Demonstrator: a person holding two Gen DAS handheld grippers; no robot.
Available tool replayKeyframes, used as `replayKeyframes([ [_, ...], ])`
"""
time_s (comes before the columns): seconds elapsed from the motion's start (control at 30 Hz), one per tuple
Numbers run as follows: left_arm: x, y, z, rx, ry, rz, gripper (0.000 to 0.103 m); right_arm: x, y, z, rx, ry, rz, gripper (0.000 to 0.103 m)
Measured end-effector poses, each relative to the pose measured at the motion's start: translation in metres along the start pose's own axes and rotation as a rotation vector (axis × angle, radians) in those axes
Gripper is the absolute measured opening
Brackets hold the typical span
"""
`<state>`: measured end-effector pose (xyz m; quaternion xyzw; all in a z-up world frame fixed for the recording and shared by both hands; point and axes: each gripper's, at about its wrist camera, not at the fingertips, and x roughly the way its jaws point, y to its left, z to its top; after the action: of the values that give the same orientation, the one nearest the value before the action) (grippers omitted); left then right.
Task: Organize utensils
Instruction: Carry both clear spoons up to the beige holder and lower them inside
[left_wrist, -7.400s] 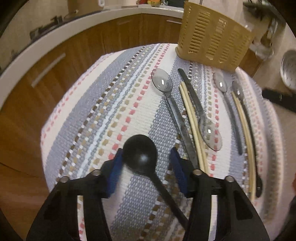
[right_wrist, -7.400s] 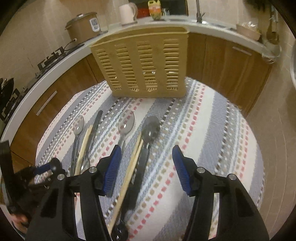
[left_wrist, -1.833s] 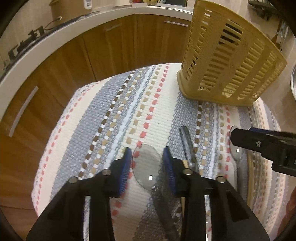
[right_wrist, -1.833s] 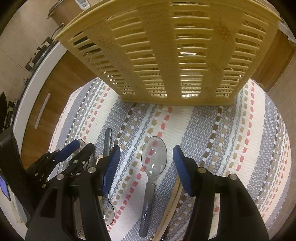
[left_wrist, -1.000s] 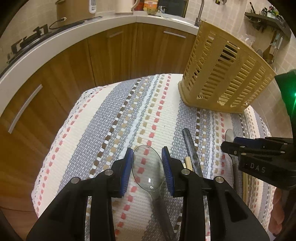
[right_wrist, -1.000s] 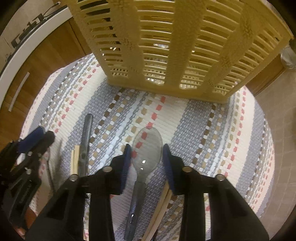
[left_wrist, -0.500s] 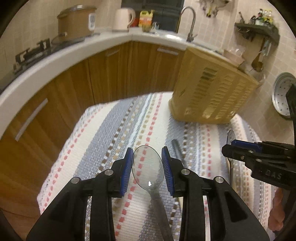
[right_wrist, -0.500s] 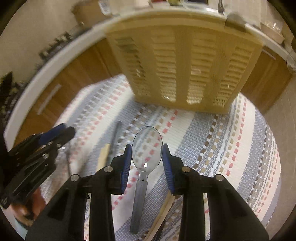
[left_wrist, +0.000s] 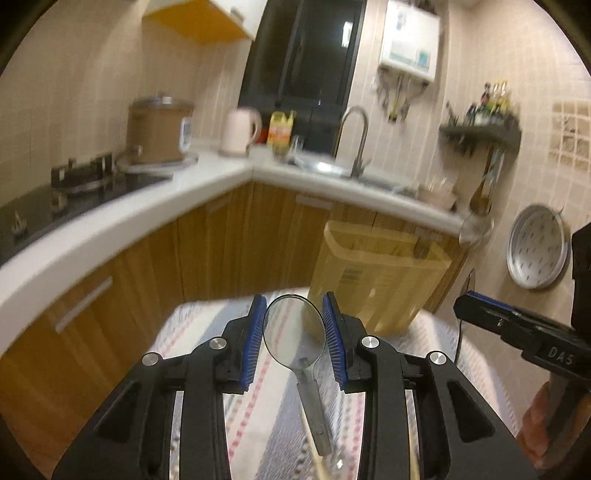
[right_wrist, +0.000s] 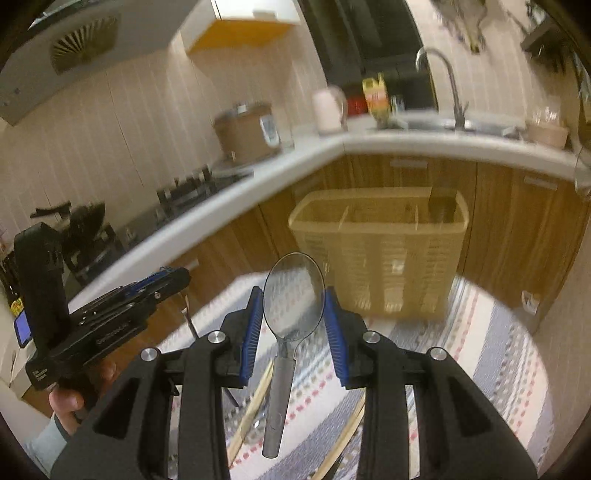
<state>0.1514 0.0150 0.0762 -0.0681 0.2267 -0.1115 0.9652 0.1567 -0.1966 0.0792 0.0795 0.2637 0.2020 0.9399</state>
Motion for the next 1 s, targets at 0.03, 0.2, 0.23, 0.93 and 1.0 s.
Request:
replayKeyframes([
  [0.03,-0.004,-0.005,0.008,0.004,-0.032,-0.002,0.030,-0.005,0.000,0.005,-0.008,-0.022,-0.008,0.030],
  [0.2,-0.012,-0.022,0.042,0.025,-0.119,-0.028,0.030,-0.023,-0.002,0.028,-0.047,-0.125,-0.066,0.030],
  [0.23,-0.012,-0.027,0.051,0.029,-0.139,-0.031,0.030,-0.025,-0.002,0.034,-0.057,-0.145,-0.086,0.030],
  [0.93,0.071,-0.062,0.137,0.059,-0.301,-0.048,0.030,0.004,-0.063,0.127,-0.119,-0.387,-0.376,0.030],
  [1.0,0.083,-0.058,0.136,0.048,-0.294,-0.044,0.030,0.015,-0.073,0.126,-0.108,-0.380,-0.390,0.030],
])
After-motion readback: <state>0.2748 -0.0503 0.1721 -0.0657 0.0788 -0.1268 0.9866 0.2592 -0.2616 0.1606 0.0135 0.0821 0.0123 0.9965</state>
